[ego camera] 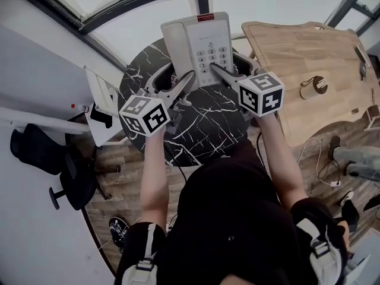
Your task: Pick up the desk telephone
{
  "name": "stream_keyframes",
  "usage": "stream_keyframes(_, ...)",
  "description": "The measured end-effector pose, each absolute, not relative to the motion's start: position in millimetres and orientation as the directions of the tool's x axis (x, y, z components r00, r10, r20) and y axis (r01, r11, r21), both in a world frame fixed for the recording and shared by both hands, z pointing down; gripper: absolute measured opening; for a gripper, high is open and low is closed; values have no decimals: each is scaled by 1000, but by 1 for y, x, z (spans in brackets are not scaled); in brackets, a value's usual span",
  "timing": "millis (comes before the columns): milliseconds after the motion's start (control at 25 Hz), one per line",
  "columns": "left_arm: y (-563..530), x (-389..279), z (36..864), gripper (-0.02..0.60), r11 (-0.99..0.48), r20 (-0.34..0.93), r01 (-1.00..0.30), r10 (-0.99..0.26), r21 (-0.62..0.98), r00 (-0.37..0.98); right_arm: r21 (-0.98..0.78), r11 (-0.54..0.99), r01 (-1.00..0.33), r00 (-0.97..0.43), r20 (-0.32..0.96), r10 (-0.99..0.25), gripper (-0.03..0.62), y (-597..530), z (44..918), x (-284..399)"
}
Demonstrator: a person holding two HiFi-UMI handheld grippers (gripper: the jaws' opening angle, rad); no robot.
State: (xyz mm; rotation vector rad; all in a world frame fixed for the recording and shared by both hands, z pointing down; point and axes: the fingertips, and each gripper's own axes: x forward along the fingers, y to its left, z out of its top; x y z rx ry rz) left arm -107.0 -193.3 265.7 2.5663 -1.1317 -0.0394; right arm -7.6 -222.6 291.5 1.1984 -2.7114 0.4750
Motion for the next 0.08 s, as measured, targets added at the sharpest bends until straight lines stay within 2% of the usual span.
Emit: stream_keyframes(80, -196, -107, 265, 302, -629, 108, -712, -722, 312, 684, -227, 633, -740, -672, 250, -697, 300, -225, 290, -8)
